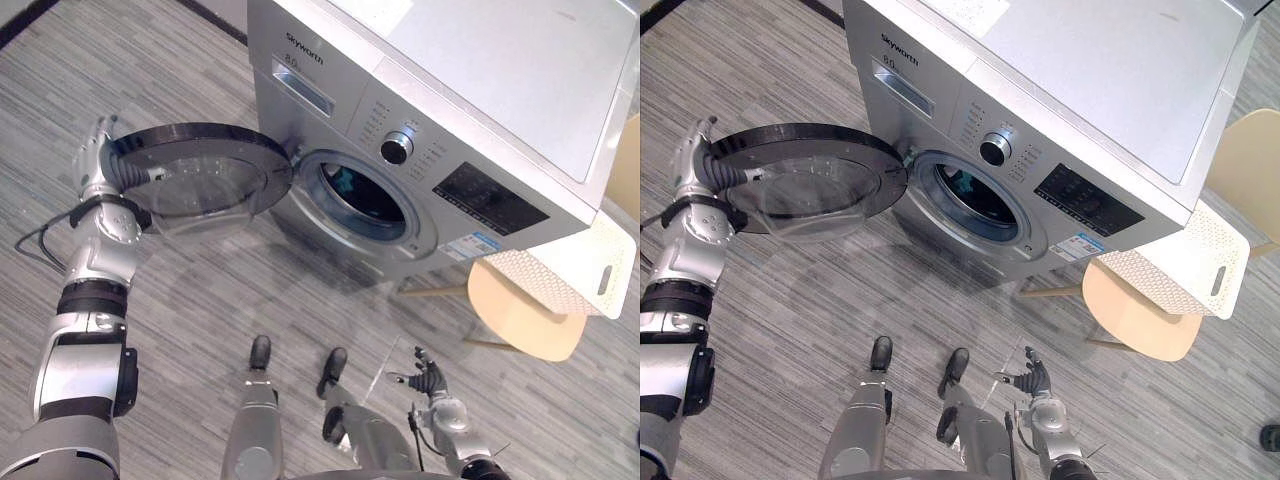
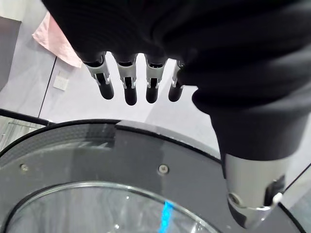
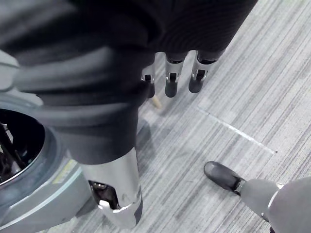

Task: Pick up the laundry basket with both hands and put the clothes into the washing machine.

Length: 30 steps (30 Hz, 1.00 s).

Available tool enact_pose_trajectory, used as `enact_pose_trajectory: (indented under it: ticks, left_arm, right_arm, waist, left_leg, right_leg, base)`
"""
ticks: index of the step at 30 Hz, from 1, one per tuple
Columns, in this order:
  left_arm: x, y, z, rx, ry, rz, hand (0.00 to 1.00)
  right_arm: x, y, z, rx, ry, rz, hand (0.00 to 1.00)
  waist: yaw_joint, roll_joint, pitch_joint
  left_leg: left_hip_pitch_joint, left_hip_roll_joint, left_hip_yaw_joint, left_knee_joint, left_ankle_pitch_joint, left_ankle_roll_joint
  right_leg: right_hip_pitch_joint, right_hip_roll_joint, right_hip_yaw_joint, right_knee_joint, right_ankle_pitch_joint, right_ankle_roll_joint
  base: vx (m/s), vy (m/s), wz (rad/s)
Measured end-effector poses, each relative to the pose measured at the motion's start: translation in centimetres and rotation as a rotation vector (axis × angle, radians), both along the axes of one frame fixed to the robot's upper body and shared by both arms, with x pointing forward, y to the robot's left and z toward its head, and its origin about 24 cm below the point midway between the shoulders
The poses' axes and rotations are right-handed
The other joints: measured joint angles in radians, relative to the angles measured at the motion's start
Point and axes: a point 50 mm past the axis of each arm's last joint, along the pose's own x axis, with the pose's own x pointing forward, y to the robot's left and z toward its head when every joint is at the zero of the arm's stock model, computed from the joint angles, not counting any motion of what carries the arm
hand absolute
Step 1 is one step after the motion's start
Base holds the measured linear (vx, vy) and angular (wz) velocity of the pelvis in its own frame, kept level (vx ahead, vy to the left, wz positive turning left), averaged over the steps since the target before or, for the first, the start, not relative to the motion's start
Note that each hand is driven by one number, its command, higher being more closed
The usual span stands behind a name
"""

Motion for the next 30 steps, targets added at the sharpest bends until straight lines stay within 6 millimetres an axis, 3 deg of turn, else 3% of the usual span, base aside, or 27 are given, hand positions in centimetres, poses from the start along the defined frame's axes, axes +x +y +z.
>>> enact_pose_trajectory:
  ticks: [3, 7, 20, 25, 30]
  left_arm:
    - [0.4, -0.4, 1.6, 0.012, -0.039, -0.011, 0.00]
    - [0.4, -0.4, 1.7, 0.011, -0.027, -0.019, 0.00]
    - [0.9, -3.0, -1.6, -0.065, 0.019, -0.136, 0.00]
    - [-0.4, -4.1, -6.3, -0.152, 0.066, -0.186, 0.00]
    - [-2.8, -6.8, -12.8, -0.343, 0.132, -0.250, 0.00]
  right_arm:
    - [0.2, 0.1, 0.2, 0.003, -0.009, 0.000, 0.00]
    - [0.6, 0.2, 0.6, 0.007, -0.037, -0.001, 0.00]
    - [1.9, 0.3, 1.3, 0.014, -0.073, -0.003, 0.00]
    - [2.5, -0.5, 1.5, 0.015, -0.077, -0.047, 0.00]
    - [1.9, -1.8, 0.9, -0.002, -0.026, -0.080, 0.00]
  waist:
    - [0.000, -0.012, 0.003]
    - [0.001, -0.020, 0.003]
    - [0.028, -0.019, 0.005]
    - [0.048, 0.013, 0.003]
    - [0.035, 0.080, -0.027]
  left_leg:
    - [-0.027, 0.002, -0.015, 0.024, -0.006, -0.006]
    - [-0.050, 0.008, -0.023, 0.062, -0.026, -0.008]
    - [-0.049, 0.009, -0.020, 0.071, -0.030, -0.008]
    - [-0.006, -0.003, 0.002, 0.065, -0.030, -0.007]
    - [0.067, -0.042, 0.013, -0.008, -0.003, 0.015]
  right_leg:
    - [-0.008, 0.005, -0.016, 0.000, 0.000, -0.001]
    - [-0.010, 0.011, -0.020, 0.000, 0.000, -0.001]
    - [-0.010, 0.010, -0.019, 0.009, -0.002, -0.001]
    - [0.011, -0.013, -0.009, 0.039, -0.010, 0.011]
    - [0.031, -0.061, -0.006, 0.082, -0.032, 0.041]
  base:
    - [-0.01, 0.030, 0.13]
    - [0.01, 0.040, 0.04]
    - [0.00, 0.051, -0.01]
    - [-0.01, 0.086, -0.05]
    - [-0.02, 0.109, 0.06]
